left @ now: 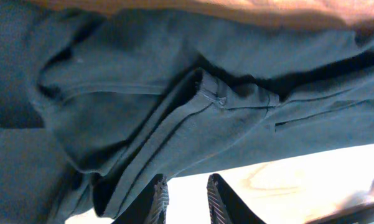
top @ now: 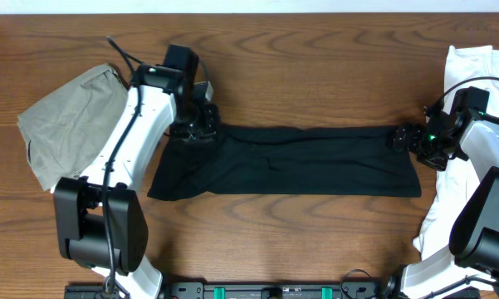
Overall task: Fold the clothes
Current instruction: 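Grasp the strip's right end with the right gripper, then fold the right end leftward over the strip with the right gripper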
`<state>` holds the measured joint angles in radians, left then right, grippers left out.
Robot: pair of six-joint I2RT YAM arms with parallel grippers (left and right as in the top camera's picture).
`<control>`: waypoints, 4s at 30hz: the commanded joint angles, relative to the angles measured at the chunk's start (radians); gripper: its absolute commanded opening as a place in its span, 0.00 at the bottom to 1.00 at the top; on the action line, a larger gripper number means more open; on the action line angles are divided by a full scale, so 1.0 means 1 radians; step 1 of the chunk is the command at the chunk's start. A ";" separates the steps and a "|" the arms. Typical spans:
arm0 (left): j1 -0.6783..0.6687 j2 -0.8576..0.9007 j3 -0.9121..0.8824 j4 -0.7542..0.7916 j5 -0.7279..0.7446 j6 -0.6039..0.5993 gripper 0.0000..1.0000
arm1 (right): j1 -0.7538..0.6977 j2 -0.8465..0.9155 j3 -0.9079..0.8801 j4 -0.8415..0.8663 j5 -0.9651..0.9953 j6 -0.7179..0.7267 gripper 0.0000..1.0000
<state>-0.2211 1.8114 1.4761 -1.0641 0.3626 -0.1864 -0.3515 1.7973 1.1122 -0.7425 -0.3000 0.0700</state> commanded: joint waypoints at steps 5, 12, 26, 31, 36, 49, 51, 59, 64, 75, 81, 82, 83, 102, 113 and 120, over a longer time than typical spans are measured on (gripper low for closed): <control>-0.005 0.012 0.000 0.001 -0.016 0.016 0.25 | -0.007 0.048 -0.016 0.006 -0.035 -0.009 0.89; -0.005 0.012 0.000 0.000 -0.016 0.017 0.25 | -0.007 0.142 -0.016 0.056 -0.048 0.003 0.90; -0.005 0.012 0.000 -0.001 -0.016 0.016 0.27 | -0.008 0.204 -0.016 0.074 -0.071 0.004 0.17; -0.005 0.012 0.000 -0.021 -0.015 0.016 0.27 | -0.008 0.204 -0.016 0.075 -0.070 0.005 0.01; -0.005 0.012 0.000 -0.031 -0.015 0.016 0.26 | -0.014 0.204 -0.012 0.095 -0.063 0.043 0.01; -0.013 -0.014 0.002 0.013 0.074 0.089 0.25 | -0.098 0.149 0.231 -0.060 0.000 0.048 0.01; -0.013 -0.019 0.002 0.019 0.068 0.088 0.26 | -0.116 0.148 0.288 -0.105 0.022 0.048 0.01; -0.013 -0.020 0.002 0.023 0.068 0.088 0.26 | -0.116 0.147 0.453 -0.270 0.023 0.045 0.01; -0.013 -0.020 0.002 0.023 0.068 0.089 0.26 | -0.048 0.129 0.476 -0.349 0.023 0.045 0.01; -0.013 -0.020 0.002 0.019 0.068 0.088 0.26 | 0.248 0.113 0.476 -0.389 0.050 0.170 0.01; -0.013 -0.020 0.002 0.021 0.068 0.089 0.26 | 0.428 0.113 0.476 -0.397 0.150 0.293 0.01; -0.013 -0.020 0.002 0.022 0.068 0.089 0.26 | 0.457 0.113 0.476 -0.398 0.166 0.311 0.01; -0.013 -0.020 0.002 0.023 0.068 0.089 0.26 | 0.485 0.113 0.476 -0.397 0.182 0.328 0.01; -0.013 -0.020 0.001 0.022 0.068 0.089 0.26 | 0.764 0.114 0.431 -0.273 0.296 0.457 0.01; -0.013 -0.020 0.001 0.019 0.068 0.089 0.27 | 0.815 0.114 0.431 -0.297 0.297 0.424 0.22; -0.013 -0.020 0.001 0.019 0.068 0.089 0.27 | 0.771 0.114 0.431 -0.368 0.475 0.439 0.29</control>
<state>-0.2321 1.8141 1.4761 -1.0409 0.4198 -0.1070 0.4446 1.9438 1.5505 -1.0977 0.0566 0.4980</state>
